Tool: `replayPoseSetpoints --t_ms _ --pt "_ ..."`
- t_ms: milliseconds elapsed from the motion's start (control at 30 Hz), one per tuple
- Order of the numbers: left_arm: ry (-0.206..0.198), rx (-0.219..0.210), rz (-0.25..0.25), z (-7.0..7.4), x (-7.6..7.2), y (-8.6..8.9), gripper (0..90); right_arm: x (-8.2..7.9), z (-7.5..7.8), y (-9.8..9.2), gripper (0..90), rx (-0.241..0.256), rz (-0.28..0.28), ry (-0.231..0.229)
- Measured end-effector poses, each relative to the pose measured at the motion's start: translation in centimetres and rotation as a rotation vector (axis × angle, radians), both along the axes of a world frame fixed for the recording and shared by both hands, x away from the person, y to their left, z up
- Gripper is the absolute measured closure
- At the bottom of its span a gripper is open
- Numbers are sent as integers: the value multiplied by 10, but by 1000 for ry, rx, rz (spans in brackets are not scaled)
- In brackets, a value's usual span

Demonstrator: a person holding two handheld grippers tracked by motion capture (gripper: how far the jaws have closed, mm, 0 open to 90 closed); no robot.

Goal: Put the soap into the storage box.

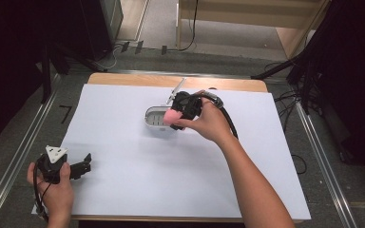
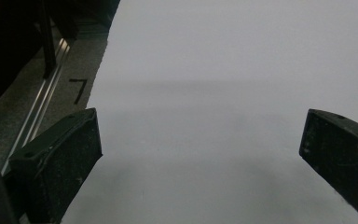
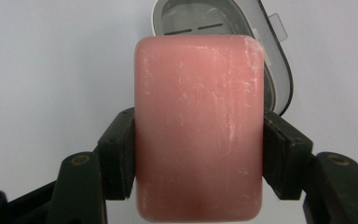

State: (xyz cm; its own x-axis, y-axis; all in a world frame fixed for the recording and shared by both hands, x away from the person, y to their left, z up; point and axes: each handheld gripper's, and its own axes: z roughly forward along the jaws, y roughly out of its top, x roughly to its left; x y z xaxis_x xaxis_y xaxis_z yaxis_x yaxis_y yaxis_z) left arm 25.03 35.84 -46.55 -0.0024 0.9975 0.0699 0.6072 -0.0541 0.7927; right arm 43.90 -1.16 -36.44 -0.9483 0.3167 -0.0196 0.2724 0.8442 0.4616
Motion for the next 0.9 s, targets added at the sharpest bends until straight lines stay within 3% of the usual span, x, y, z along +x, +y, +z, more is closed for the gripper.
replayPoseSetpoints --t_ms 633,900 --pt "-3 -4 -2 0 0 1 0 22 -10 30 382 -66 148 -91" --pt "-5 -7 -2 0 0 1 0 29 -16 37 382 -58 164 -84"
